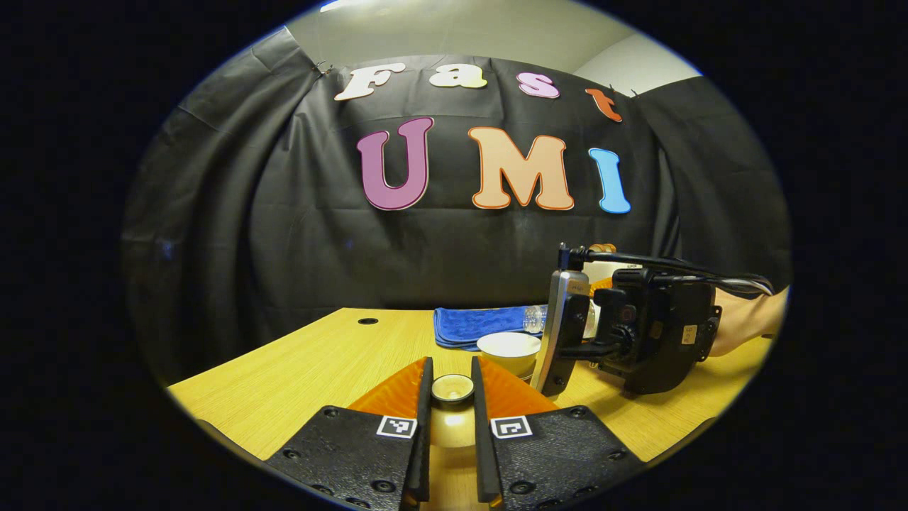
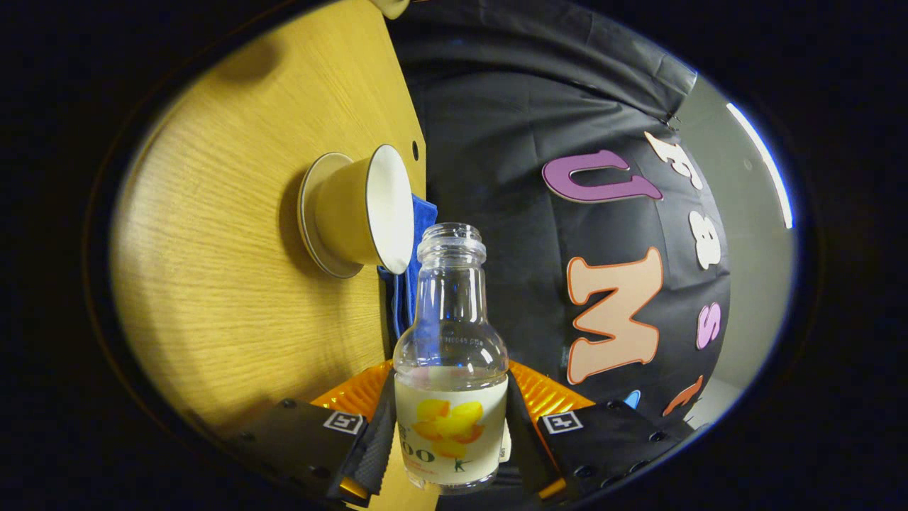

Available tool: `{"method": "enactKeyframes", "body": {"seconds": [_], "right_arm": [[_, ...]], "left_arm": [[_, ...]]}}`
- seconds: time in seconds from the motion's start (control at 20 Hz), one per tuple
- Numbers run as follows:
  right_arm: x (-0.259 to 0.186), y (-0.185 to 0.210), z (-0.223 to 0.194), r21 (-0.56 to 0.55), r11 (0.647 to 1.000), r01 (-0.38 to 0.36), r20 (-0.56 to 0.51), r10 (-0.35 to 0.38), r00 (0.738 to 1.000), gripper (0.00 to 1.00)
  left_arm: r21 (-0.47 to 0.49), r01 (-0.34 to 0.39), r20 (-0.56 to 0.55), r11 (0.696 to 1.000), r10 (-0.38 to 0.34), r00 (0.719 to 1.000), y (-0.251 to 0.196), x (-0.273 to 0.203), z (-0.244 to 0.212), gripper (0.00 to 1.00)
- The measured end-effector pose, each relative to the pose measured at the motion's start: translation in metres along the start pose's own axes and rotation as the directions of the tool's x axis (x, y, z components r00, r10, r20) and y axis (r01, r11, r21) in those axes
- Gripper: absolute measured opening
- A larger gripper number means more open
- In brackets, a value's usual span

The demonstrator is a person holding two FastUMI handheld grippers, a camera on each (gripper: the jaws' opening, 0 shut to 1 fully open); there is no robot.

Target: Open the teacup lid with one hand, grasp the water bottle and pour water into the teacup with the other hand; after pouring, place the water bottle on the coaster and then close the teacup lid.

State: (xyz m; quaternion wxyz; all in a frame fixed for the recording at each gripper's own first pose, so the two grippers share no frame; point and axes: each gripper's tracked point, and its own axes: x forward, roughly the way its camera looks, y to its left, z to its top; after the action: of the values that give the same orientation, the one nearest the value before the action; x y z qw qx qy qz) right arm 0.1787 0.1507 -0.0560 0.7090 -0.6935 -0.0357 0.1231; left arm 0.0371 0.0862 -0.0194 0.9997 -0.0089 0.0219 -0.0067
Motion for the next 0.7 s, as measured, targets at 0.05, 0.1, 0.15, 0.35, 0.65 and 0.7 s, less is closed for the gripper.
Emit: {"method": "enactKeyframes", "body": {"seconds": [0.05,0.1,0.15,0.35,0.65,0.7], "right_arm": [[0.001,-0.002,0.001,-0.028,1.000,0.000,0.006,0.000,1.000,0.77],[0.001,-0.004,0.001,-0.057,0.998,0.003,0.013,-0.002,1.000,0.77],[0.002,-0.006,0.002,-0.098,0.995,0.008,0.020,-0.006,1.000,0.76],[0.002,-0.009,0.010,-0.181,0.983,0.004,0.042,0.004,0.999,0.75],[0.003,-0.012,0.010,-0.268,0.963,0.008,0.052,0.006,0.999,0.75],[0.004,-0.013,0.008,-0.279,0.960,0.007,0.051,0.008,0.999,0.75]], "left_arm": [[0.000,0.000,0.000,1.000,0.000,1.000,0.000,0.000,0.000,0.23],[0.000,0.000,0.000,1.000,0.000,1.000,0.000,0.000,0.001,0.23],[0.000,0.000,0.000,1.000,0.000,1.000,0.000,0.000,0.000,0.23],[0.000,0.000,0.001,1.000,0.000,1.000,0.000,0.000,0.000,0.23],[0.000,0.000,0.000,1.000,0.000,1.000,0.000,0.000,0.000,0.23],[0.000,0.000,0.000,1.000,0.000,1.000,0.000,0.001,0.000,0.23]]}}
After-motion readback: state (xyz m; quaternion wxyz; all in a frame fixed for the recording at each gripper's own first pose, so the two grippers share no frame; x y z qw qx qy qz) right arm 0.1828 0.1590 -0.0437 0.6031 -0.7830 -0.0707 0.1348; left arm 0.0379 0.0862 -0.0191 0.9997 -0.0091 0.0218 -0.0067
